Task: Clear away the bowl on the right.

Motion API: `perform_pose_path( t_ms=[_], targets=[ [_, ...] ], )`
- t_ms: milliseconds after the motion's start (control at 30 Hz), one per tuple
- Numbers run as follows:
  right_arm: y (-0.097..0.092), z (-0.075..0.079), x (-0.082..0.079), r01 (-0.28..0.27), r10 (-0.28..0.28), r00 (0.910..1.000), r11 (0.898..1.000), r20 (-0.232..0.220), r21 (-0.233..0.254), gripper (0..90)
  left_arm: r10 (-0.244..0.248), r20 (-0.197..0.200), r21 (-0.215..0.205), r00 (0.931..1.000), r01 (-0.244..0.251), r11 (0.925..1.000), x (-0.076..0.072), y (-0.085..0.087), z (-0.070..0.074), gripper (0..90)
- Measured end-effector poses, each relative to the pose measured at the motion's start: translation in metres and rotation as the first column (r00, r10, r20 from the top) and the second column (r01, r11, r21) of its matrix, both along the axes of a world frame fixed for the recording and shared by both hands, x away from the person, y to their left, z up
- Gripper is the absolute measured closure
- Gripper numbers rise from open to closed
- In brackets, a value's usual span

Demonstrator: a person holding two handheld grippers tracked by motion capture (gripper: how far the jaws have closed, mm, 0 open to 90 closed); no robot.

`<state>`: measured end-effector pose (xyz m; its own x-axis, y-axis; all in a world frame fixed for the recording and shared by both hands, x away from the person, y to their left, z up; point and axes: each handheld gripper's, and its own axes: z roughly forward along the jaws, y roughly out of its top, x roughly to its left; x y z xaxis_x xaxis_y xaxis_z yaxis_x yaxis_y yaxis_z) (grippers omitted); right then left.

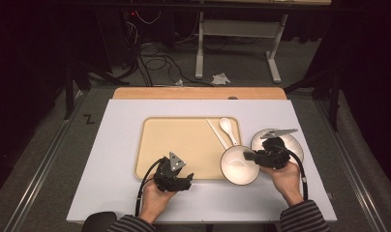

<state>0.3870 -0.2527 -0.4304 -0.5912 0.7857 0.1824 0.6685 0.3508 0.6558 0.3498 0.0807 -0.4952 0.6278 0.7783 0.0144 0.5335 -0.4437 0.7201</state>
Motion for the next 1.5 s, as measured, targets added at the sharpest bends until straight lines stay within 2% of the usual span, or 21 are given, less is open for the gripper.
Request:
perform_pose_path(
  t_ms=[633,1000,1267,1500],
  targets=[
    [0.035,-0.003,0.023,-0.100,0.100,0.9948,0.995,-0.018,0.004,82.6,0.097,-0.001,-0.004,0.9953,-0.097,0.9953,-0.015,0.024,0.000,29.2],
    [0.054,-0.006,0.036,-0.154,0.154,0.9876,0.988,-0.032,0.000,82.6,0.154,-0.003,-0.005,0.9880,-0.154,0.9880,-0.025,0.037,0.000,29.1],
    [0.070,-0.008,0.045,-0.202,0.201,0.9790,0.979,-0.030,-0.005,82.6,0.201,-0.003,-0.008,0.9796,-0.201,0.9796,-0.032,0.047,0.000,28.8],
    [0.081,-0.011,0.050,-0.222,0.221,0.9743,0.975,-0.042,-0.014,82.6,0.218,-0.006,-0.001,0.9759,-0.218,0.9760,-0.035,0.053,0.000,28.7]
  ],
)
